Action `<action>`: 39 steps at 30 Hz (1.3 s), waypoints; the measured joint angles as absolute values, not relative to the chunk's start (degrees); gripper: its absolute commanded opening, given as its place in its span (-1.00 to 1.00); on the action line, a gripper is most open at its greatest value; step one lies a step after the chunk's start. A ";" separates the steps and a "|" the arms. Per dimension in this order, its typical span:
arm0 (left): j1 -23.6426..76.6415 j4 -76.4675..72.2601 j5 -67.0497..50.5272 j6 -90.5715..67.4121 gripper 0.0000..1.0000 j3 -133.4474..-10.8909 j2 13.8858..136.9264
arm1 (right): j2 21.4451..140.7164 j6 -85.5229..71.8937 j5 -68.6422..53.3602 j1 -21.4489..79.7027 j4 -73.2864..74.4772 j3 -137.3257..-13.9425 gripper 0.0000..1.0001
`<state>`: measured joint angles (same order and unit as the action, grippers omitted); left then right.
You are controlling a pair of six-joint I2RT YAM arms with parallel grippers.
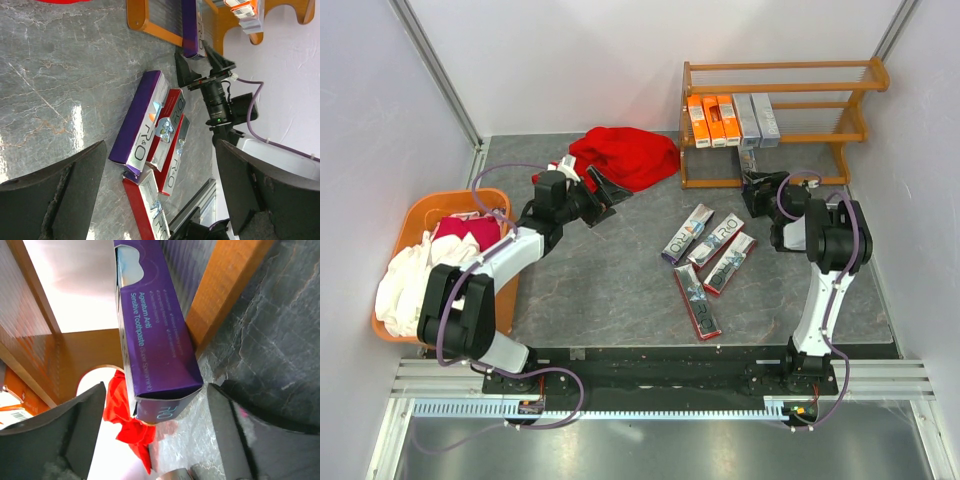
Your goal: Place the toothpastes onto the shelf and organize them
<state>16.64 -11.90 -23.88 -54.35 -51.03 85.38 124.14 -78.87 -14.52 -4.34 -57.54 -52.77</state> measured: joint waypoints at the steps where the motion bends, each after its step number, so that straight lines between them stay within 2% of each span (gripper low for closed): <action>1: 16.64 -11.70 -23.90 -54.13 0.93 -51.11 85.49 | 123.63 -78.28 -14.57 -4.34 -56.80 -52.80 0.93; 10: 17.26 -7.11 -23.22 -50.33 0.99 -53.54 86.54 | 119.87 -74.00 -15.14 -4.34 -51.64 -51.37 0.96; 21: 23.42 2.07 -16.23 -39.05 0.99 -62.94 88.38 | 106.41 -65.28 -14.87 -5.04 -41.74 -42.28 0.96; 31: 35.66 11.29 -5.72 -28.29 0.99 -75.90 98.85 | 87.39 -55.81 -12.64 -5.10 -30.48 -36.84 0.96; 39: 41.39 16.60 0.23 -22.63 0.99 -85.60 108.40 | 76.47 -49.36 -10.11 -5.08 -21.34 -33.15 0.96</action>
